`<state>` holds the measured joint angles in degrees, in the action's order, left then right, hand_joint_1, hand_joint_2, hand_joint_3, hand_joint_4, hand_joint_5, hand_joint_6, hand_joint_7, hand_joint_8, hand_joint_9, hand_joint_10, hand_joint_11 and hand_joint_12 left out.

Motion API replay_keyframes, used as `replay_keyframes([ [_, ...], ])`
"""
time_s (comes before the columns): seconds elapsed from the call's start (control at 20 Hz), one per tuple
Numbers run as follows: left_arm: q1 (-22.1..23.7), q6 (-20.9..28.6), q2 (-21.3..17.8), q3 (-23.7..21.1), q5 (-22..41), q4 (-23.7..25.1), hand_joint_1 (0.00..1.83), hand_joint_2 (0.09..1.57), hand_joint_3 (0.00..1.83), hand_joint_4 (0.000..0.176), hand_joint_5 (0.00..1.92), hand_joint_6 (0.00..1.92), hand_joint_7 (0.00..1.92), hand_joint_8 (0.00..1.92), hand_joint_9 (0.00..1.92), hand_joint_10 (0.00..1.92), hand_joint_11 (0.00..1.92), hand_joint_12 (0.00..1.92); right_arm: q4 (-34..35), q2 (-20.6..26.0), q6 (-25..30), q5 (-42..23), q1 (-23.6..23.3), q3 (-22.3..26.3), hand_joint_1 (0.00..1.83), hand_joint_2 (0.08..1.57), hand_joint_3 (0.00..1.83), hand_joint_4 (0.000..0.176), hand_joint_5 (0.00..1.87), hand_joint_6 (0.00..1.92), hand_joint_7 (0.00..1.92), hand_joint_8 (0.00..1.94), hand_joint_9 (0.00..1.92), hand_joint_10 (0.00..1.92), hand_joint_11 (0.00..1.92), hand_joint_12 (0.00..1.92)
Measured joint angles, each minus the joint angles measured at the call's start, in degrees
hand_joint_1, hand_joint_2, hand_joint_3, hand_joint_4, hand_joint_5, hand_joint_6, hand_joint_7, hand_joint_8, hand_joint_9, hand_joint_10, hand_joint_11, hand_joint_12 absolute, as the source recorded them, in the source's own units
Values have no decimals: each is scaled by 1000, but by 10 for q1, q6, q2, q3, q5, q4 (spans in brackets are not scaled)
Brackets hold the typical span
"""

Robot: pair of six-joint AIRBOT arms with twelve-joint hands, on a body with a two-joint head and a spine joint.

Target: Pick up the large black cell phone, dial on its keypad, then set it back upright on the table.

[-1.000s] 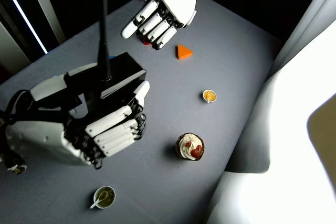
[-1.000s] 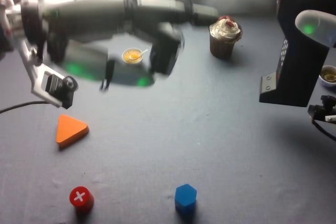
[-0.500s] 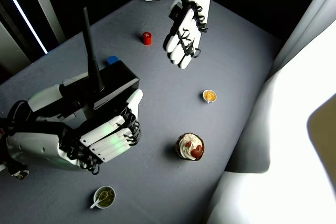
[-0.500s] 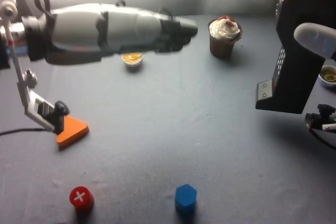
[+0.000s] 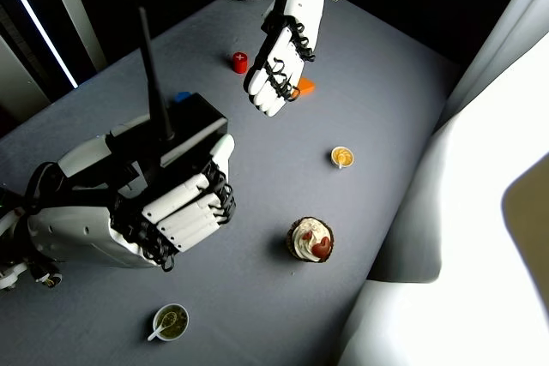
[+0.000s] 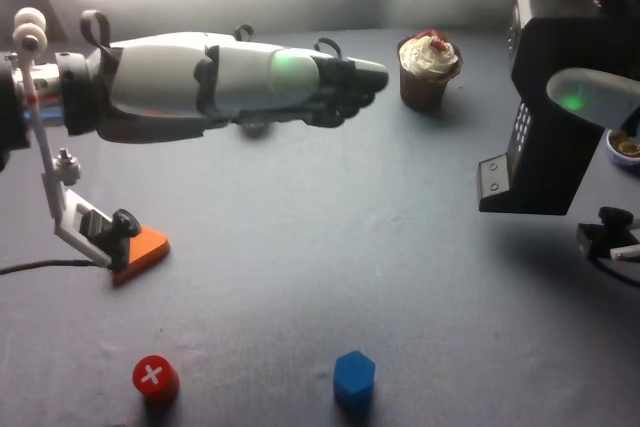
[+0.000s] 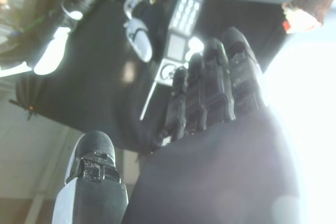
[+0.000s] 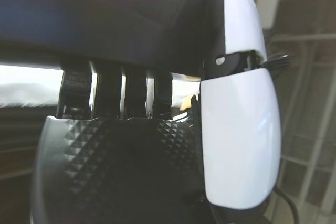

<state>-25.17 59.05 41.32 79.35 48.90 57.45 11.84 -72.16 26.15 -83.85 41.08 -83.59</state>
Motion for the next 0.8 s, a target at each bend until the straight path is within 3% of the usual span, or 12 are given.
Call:
replay_keyframes([
  [0.2,-1,0,0,6,-6,4,0,1133,0,19,148,7,201,5,189,8,0,482,1,0,0,-8,5,-7,1355,1170,0,0,972,922,786,1225,757,1455,764,1286],
  [0.4,-2,0,0,4,-2,4,0,1145,2,16,144,1,191,2,162,1,0,440,4,-5,0,-12,6,-11,1359,1158,0,0,997,866,806,1186,783,1442,793,1272],
  [0.8,-14,0,-1,4,-2,3,0,1150,1,13,138,4,185,5,151,3,0,432,12,-12,0,-14,23,-12,1350,1179,1,0,978,950,751,1253,724,1467,790,1323],
])
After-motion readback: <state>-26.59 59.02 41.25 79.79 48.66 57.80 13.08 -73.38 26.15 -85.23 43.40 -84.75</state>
